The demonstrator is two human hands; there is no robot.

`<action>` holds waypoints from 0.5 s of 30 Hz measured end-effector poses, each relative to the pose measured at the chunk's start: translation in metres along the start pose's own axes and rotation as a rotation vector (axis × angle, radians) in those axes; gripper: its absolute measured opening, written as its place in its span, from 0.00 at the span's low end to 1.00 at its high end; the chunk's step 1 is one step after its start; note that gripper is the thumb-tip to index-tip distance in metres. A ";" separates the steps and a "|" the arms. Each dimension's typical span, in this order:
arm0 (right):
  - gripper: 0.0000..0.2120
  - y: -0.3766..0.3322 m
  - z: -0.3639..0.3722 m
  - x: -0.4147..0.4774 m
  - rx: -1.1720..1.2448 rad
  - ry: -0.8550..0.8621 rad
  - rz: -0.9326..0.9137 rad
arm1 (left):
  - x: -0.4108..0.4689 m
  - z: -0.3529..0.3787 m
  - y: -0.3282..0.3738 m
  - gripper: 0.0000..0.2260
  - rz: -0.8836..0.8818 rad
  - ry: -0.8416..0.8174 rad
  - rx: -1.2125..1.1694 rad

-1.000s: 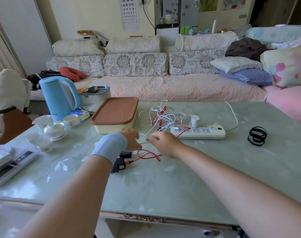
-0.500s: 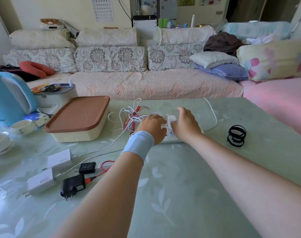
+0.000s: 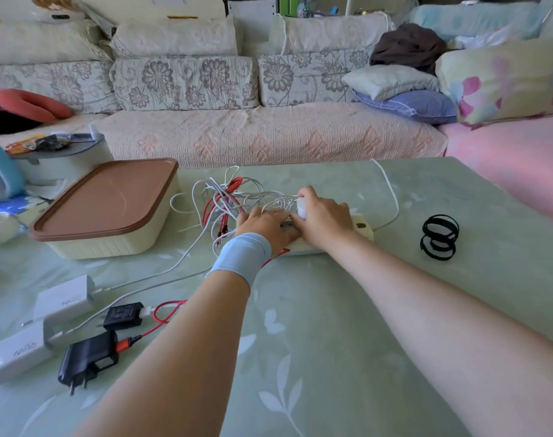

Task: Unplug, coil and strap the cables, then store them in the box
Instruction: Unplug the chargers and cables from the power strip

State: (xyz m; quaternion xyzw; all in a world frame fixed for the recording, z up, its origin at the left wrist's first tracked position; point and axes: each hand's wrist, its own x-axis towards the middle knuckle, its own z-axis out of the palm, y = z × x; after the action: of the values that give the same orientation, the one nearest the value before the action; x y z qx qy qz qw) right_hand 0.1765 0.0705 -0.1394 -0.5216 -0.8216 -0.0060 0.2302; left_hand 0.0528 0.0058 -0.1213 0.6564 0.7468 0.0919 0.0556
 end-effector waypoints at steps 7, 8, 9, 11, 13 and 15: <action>0.13 -0.002 0.000 0.001 -0.101 0.050 -0.062 | -0.007 -0.005 0.003 0.09 -0.011 0.003 -0.075; 0.12 -0.001 0.001 0.002 -0.093 0.052 -0.063 | -0.008 -0.005 0.003 0.09 -0.006 -0.010 -0.077; 0.12 0.000 0.001 0.004 -0.084 0.056 -0.058 | -0.009 -0.006 0.004 0.10 0.000 -0.030 -0.074; 0.10 -0.001 0.002 0.005 -0.067 0.066 -0.041 | -0.009 -0.006 0.003 0.13 0.012 -0.052 -0.058; 0.11 -0.003 0.002 0.005 -0.065 0.088 -0.031 | -0.007 -0.006 0.002 0.14 0.012 -0.061 -0.043; 0.10 -0.004 0.000 0.003 -0.046 0.180 -0.044 | -0.005 -0.005 0.001 0.16 0.008 -0.078 -0.018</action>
State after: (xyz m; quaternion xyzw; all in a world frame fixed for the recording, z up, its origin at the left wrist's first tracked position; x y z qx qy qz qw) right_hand 0.1717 0.0717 -0.1375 -0.5060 -0.8084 -0.0767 0.2909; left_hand 0.0532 0.0002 -0.1167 0.6620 0.7405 0.0734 0.0901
